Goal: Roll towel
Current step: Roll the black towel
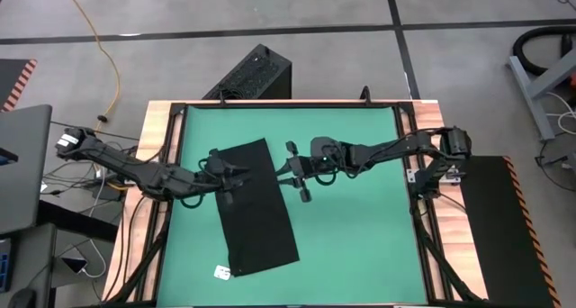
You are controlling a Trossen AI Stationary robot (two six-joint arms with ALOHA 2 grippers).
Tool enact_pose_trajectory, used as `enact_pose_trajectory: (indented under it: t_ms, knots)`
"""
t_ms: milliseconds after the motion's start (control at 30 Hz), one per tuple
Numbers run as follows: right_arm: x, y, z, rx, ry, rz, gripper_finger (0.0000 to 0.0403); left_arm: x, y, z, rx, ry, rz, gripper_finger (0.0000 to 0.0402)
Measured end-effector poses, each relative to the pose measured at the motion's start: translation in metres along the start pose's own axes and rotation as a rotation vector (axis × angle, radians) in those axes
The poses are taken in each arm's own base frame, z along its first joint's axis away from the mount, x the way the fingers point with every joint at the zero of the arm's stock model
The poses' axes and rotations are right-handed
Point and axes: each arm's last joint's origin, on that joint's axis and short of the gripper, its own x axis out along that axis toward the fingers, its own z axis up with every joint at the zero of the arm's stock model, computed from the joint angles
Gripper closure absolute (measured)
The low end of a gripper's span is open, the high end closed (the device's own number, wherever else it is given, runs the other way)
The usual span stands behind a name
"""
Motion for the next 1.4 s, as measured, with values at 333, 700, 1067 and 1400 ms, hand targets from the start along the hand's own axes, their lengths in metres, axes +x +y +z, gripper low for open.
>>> enact_pose_trajectory:
  t_ms: [333,700,1067,1400]
  knots:
    - [0.018,-0.001,-0.04,-0.012,0.062,0.189,0.0288,0.026,-0.012,-0.048,0.034,0.186,0.091,0.0266]
    - [0.051,-0.005,-0.104,-0.052,0.148,0.206,0.0288,0.03,-0.022,-0.085,0.062,0.256,0.217,0.0266]
    - [0.063,-0.01,-0.124,-0.095,0.262,0.091,0.0273,0.004,-0.018,-0.103,0.086,0.421,0.266,0.0266]
    - [0.06,-0.008,-0.132,-0.039,0.362,0.074,0.0214,-0.022,-0.019,-0.124,0.111,0.5,0.226,0.0266]
